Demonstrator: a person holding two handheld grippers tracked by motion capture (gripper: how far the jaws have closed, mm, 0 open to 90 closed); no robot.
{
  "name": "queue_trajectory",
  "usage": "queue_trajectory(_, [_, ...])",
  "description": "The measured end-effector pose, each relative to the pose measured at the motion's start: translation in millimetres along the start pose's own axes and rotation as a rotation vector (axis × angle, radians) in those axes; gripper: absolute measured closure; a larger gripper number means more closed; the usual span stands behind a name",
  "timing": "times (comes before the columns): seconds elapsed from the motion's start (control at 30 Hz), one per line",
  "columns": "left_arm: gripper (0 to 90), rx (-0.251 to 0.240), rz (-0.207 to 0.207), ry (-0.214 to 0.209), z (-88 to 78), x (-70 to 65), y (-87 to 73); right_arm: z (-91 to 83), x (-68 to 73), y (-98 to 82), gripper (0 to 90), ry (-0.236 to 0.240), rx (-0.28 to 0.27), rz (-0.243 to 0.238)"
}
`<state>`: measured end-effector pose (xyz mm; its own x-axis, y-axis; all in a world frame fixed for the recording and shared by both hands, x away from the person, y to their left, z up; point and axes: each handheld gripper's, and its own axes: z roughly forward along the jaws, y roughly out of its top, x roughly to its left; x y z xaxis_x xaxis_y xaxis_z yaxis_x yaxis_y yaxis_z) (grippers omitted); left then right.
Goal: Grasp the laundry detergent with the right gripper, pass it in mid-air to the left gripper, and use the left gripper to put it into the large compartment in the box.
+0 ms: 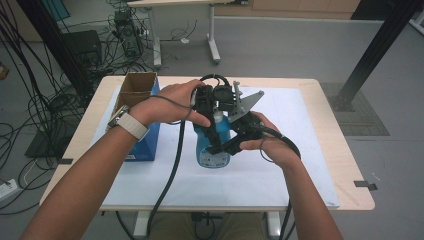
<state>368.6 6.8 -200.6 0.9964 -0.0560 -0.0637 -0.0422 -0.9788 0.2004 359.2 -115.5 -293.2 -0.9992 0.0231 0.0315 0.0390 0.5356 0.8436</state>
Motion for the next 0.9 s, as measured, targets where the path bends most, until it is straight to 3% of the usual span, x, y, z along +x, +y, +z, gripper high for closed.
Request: queue_trajectory(0.9, [40.2, -0.015, -0.002, 0.003, -1.5, 1.2, 0.3, -2.6, -0.7, 0.9, 43.6, -0.004, 0.003, -0.011])
